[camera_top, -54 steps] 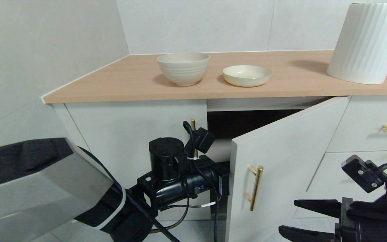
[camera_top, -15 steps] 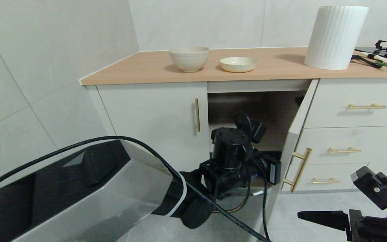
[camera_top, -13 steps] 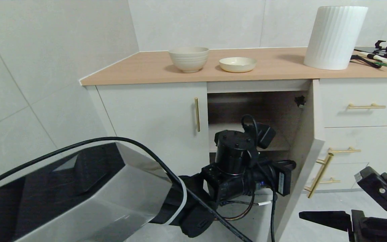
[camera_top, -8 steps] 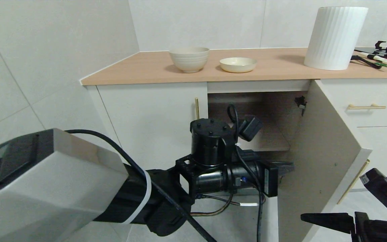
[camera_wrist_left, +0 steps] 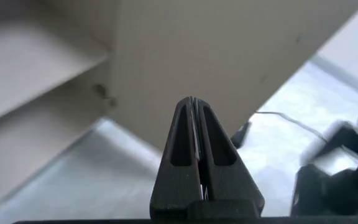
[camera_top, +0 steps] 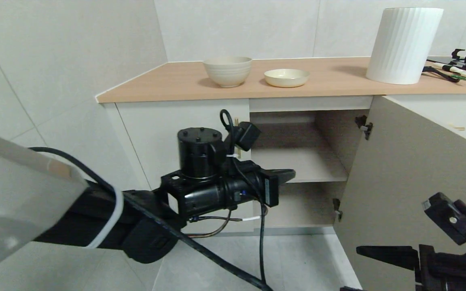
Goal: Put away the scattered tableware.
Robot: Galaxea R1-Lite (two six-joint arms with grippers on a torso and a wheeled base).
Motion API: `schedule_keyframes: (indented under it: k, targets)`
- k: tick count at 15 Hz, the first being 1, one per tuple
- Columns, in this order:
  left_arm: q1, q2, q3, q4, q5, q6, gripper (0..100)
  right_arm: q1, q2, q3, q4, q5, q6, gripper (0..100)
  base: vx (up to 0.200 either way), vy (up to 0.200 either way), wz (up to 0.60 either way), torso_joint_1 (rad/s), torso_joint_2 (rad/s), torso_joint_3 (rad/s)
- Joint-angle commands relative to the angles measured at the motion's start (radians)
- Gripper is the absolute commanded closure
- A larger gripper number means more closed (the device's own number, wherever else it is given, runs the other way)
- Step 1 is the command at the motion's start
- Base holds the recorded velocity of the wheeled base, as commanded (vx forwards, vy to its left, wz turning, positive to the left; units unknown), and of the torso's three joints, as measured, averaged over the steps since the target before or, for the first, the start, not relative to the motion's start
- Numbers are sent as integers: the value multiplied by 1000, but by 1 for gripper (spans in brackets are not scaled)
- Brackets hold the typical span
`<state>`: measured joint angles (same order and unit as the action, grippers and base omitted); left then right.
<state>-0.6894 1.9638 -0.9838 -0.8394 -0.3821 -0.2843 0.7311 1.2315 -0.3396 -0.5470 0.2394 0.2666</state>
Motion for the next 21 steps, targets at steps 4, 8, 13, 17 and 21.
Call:
schedule_keyframes:
  k: [4, 8, 13, 17, 21]
  targets:
    - [255, -494, 261, 293, 11, 102, 100, -39, 200, -193, 1, -84, -21, 0, 0, 0, 0, 0, 0, 0]
    - [379, -697, 267, 577, 40, 100, 100, -87, 339, -395, 21, -107, -72, 0, 0, 0, 0, 0, 0, 0]
    - [482, -754, 271, 592, 54, 91, 0, -134, 333, -573, 259, -115, -70, 0, 0, 0, 0, 0, 0, 0]
    - [514, -757, 264, 586, 49, 57, 0, -140, 332, -581, 305, -164, -66, 0, 0, 0, 0, 0, 0, 0]
    - [514, -760, 266, 586, 51, 59, 0, -140, 281, -570, 314, -178, -66, 0, 0, 0, 0, 0, 0, 0]
